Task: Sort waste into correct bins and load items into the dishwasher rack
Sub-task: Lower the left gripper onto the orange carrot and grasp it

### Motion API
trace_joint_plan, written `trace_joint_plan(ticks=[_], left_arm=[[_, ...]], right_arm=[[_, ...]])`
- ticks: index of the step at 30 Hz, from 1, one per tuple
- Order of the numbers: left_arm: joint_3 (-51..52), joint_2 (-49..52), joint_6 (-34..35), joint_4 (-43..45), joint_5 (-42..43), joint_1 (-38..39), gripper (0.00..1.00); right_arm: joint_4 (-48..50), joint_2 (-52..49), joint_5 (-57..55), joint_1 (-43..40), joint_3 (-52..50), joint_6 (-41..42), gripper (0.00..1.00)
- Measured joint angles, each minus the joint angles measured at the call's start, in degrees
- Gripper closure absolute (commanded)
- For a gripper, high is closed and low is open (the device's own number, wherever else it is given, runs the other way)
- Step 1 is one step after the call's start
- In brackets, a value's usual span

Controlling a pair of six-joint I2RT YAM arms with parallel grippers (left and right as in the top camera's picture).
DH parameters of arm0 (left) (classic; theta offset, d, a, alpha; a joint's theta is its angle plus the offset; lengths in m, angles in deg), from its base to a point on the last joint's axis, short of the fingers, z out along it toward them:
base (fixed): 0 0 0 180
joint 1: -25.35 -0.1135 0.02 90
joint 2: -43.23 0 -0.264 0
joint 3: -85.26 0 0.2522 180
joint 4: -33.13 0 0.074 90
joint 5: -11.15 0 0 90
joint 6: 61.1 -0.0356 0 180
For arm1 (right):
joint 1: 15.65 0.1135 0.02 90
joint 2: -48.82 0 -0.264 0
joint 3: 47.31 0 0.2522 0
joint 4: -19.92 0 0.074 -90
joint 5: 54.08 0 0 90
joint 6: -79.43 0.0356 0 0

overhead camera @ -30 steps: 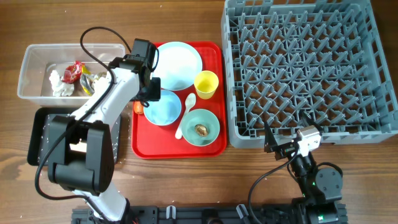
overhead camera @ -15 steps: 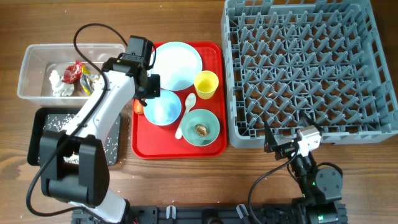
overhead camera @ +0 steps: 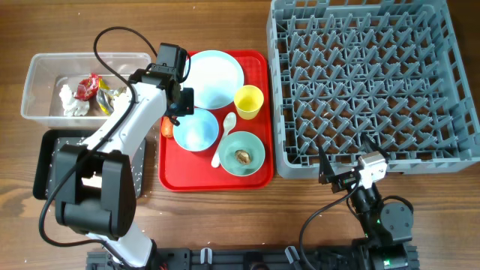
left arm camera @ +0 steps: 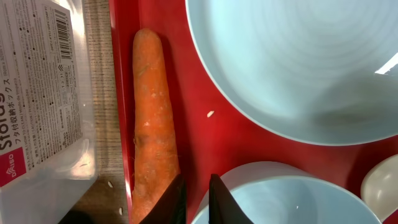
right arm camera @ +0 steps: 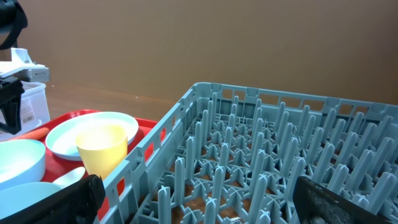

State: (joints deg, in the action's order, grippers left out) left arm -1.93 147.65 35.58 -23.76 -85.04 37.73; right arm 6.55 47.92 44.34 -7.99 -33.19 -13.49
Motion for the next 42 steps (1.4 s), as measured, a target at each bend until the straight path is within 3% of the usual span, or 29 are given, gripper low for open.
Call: trace_joint_plan(ticks=[5, 21, 36, 42], left_arm=[[0.0, 0.0, 0.0, 0.11, 0.0, 0.0, 0.92], [0.0, 1.99, 0.0, 0.57, -2.75, 0.0, 0.9], [0.0, 1.99, 0.02, -4.9, 6.01, 0.0, 0.94], [0.0, 1.99, 0.04, -3.58, 4.7, 0.0, 0.73]], right_arm=[[0.0, 0.0, 0.0, 0.0, 0.0, 0.0, 0.0], [0.0, 0.0, 0.0, 0.0, 0.0, 0.0, 0.0], [0.0, 0.0, 0.0, 0.0, 0.0, 0.0, 0.0], [0.0, 0.0, 0.0, 0.0, 0.0, 0.0, 0.0]])
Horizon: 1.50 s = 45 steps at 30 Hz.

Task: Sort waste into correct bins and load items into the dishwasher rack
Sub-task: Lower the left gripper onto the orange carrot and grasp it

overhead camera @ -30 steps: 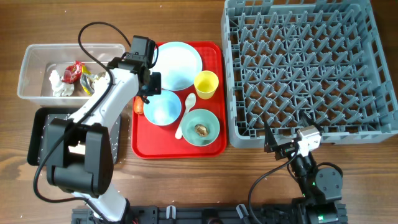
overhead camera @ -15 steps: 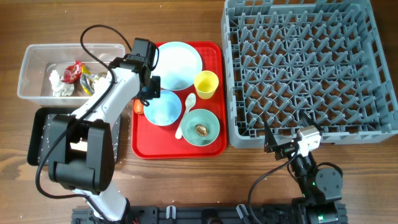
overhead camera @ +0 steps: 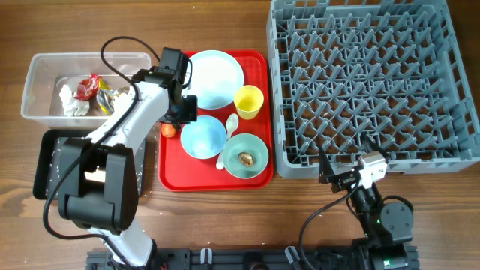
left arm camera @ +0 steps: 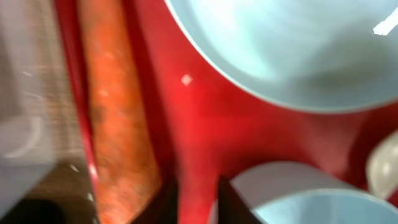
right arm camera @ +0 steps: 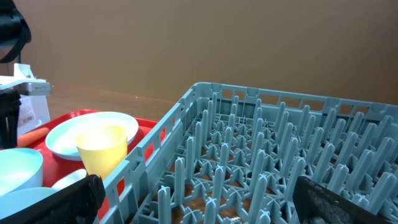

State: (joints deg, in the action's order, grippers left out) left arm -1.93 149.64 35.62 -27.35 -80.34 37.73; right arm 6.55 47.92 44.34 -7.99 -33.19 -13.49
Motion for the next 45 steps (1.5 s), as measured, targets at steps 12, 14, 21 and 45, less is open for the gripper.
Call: trace_joint_plan(ticks=[12, 14, 21, 45], left_arm=[[0.0, 0.0, 3.08, 3.23, -10.86, -2.14, 0.64], [0.0, 0.0, 3.26, 3.82, -10.25, -2.75, 0.66], [0.0, 1.81, 3.48, 4.79, -6.93, -3.08, 0.66], [0.0, 3.43, 3.5, 4.85, -1.97, -3.08, 0.67]], right_arm=[[0.0, 0.0, 0.0, 0.0, 0.0, 0.0, 0.0], [0.0, 0.0, 0.0, 0.0, 0.0, 0.0, 0.0], [0.0, 0.0, 0.0, 0.0, 0.0, 0.0, 0.0], [0.0, 0.0, 0.0, 0.0, 0.0, 0.0, 0.0]])
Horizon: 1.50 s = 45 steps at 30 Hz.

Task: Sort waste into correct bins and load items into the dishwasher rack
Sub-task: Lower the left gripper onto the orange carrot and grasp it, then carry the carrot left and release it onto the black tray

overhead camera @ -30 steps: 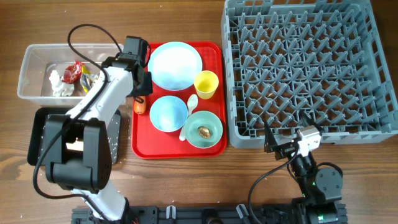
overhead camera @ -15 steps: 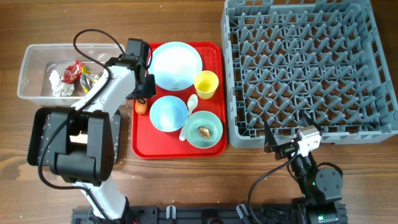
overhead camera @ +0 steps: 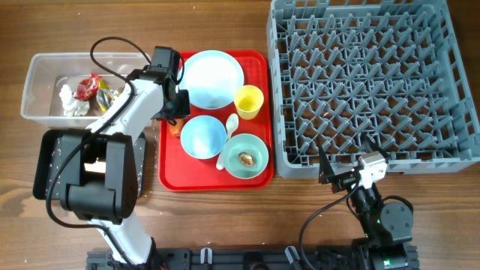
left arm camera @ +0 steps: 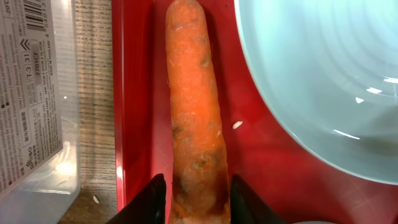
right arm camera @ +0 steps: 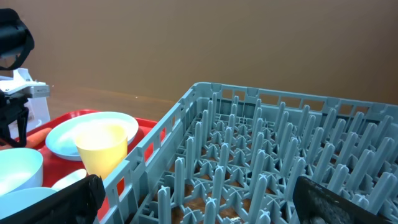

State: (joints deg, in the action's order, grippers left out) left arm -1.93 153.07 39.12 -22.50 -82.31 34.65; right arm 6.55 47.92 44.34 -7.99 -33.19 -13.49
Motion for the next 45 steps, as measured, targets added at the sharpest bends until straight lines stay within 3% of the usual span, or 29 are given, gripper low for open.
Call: trace_joint_plan(ticks=[4, 9, 13, 21, 33, 38, 45], left_arm=[[0.0, 1.33, 0.0, 0.81, 0.31, 0.0, 0.69], [-0.28, 3.08, 0.68, 1.05, 0.37, 0.0, 0.87], [-0.57, 3.08, 0.87, 0.79, 0.35, 0.0, 0.96], [-0.66, 2.23, 1.01, 0.33, 0.37, 0.0, 0.96], [-0.66, -14.34, 1.68, -4.22, 0.37, 0.0, 0.96], [-0.66, -22.05, 7.37, -8.0, 0.44, -1.36, 0.96], [-0.66, -26.8, 16.96, -14.32, 0.37, -13.49, 0.96]], right_arm=[[0.0, 0.0, 0.0, 0.0, 0.0, 0.0, 0.0], [0.0, 0.0, 0.0, 0.0, 0.0, 0.0, 0.0], [0.0, 0.0, 0.0, 0.0, 0.0, 0.0, 0.0], [0.0, 0.0, 0.0, 0.0, 0.0, 0.0, 0.0], [0.0, 0.0, 0.0, 0.0, 0.0, 0.0, 0.0], [0.0, 0.0, 0.0, 0.0, 0.0, 0.0, 0.0], [0.0, 0.0, 0.0, 0.0, 0.0, 0.0, 0.0]])
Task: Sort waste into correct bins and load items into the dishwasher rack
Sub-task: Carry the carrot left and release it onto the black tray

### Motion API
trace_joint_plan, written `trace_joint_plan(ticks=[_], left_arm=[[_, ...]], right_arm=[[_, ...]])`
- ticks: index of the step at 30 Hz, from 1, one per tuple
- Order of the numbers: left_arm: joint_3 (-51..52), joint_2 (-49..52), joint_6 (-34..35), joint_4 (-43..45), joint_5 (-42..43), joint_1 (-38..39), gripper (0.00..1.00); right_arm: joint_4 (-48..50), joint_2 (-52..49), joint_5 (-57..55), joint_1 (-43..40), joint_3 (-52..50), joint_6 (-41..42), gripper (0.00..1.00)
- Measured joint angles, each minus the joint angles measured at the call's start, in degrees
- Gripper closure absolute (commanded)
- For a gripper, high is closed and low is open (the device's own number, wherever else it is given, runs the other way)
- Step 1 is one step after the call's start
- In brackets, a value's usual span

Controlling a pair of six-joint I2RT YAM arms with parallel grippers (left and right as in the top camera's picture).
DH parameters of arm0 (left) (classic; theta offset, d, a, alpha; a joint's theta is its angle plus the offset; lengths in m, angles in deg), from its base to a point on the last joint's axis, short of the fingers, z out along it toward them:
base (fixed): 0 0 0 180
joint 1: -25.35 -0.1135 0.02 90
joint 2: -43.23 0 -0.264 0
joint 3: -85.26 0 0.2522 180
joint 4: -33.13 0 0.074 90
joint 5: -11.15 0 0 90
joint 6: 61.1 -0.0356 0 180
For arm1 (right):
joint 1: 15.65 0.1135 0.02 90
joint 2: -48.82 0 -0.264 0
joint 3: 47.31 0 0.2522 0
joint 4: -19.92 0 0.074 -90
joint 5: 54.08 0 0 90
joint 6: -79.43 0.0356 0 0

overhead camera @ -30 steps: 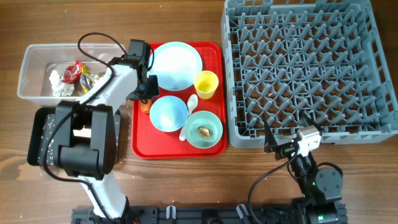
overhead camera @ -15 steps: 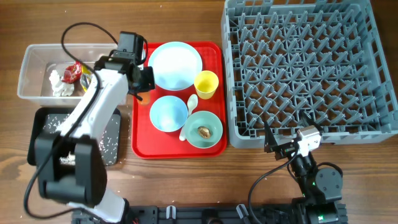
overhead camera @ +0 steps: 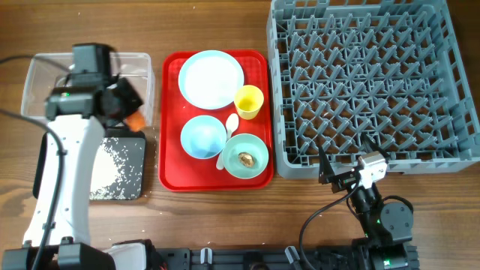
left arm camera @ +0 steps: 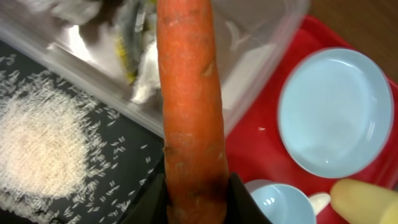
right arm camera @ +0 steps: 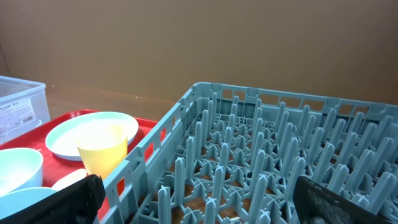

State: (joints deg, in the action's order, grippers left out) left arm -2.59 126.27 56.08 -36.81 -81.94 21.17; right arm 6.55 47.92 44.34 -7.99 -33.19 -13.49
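My left gripper (left arm camera: 196, 199) is shut on an orange carrot (left arm camera: 189, 106), held in the air. In the overhead view the carrot (overhead camera: 136, 118) hangs at the near right corner of the clear waste bin (overhead camera: 28, 90), by the black tray of rice (overhead camera: 112, 169). On the red tray (overhead camera: 169, 161) are a pale blue plate (overhead camera: 211, 79), a yellow cup (overhead camera: 249, 101), a blue bowl (overhead camera: 202, 136), a white spoon (overhead camera: 227, 131) and a green bowl (overhead camera: 245, 156) with a food scrap. My right gripper (right arm camera: 199, 205) rests open at the grey dishwasher rack's (overhead camera: 367, 82) near edge.
The clear bin (left arm camera: 112, 37) holds wrappers and crumpled paper. Loose rice covers part of the black tray (left arm camera: 37, 143). The rack (right arm camera: 249, 155) fills the right half of the table, its pegs bare. The left arm's cable loops over the table's left side.
The left gripper stood open astride the carrot at the red tray's left edge. Now it is shut on the carrot, lifted and moved left to the bin's near right corner.
At first the left gripper was nearly shut between the carrot and the blue bowl on the tray. Then the bowl lay slightly farther right. Later the jaws stood open around the carrot. Now the carrot is held off the tray by the bins. The right arm stayed still.
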Motion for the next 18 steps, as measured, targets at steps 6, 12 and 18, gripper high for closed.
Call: trace_joint_plan(ticks=[6, 12, 18], left_arm=[[0.0, 0.0, 4.55, -3.89, 0.02, -13.81, 0.96], [4.85, -0.13, 7.91, 0.2, 0.39, -23.63, 0.96], [16.96, -0.13, 9.9, 9.6, 2.49, -28.81, 0.96]], right_arm=[[0.0, 0.0, 0.0, 0.0, 0.0, 0.0, 0.0], [0.0, 0.0, 0.0, 0.0, 0.0, 0.0, 0.0], [0.0, 0.0, 0.0, 0.0, 0.0, 0.0, 0.0]])
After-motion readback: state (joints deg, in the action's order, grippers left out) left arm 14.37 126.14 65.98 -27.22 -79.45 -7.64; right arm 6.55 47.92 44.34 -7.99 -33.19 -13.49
